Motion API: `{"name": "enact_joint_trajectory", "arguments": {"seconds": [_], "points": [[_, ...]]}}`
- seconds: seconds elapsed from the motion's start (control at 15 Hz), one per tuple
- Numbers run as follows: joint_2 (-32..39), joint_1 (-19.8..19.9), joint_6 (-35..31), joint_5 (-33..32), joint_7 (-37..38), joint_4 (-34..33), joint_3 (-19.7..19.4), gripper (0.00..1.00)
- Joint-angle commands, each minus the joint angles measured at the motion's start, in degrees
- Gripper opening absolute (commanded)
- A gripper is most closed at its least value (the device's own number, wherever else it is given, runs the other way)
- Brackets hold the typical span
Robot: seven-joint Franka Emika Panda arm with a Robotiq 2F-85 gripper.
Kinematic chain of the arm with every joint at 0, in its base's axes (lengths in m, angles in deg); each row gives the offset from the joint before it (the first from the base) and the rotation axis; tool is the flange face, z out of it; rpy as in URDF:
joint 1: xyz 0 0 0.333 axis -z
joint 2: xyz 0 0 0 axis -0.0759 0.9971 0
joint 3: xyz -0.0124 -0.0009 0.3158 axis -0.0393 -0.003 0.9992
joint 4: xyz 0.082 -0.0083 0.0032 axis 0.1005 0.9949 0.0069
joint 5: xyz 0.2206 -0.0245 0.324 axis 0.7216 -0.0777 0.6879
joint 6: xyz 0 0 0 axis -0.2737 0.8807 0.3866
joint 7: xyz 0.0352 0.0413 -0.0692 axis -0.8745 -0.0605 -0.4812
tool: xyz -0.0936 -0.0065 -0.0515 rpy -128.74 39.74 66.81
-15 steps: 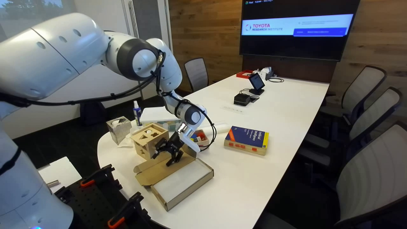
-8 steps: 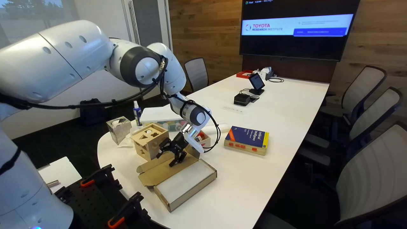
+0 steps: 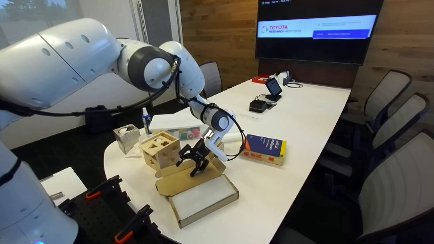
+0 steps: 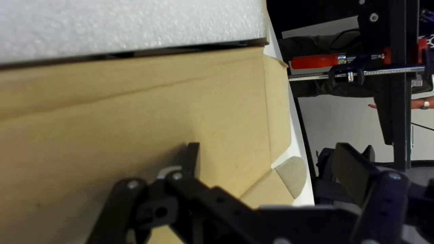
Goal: Open the box on the table
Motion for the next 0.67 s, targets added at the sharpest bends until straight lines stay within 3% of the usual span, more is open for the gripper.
{"name": "enact_joint_trajectory", "arguments": {"seconds": [0.0,0.6], "points": [[-7.95,0.28,-1.74,0.19,3.44,6.89,-0.56,1.0],[-24.75,1.43,-9.59,2.9,17.88,22.14,-3.28,1.0]]}}
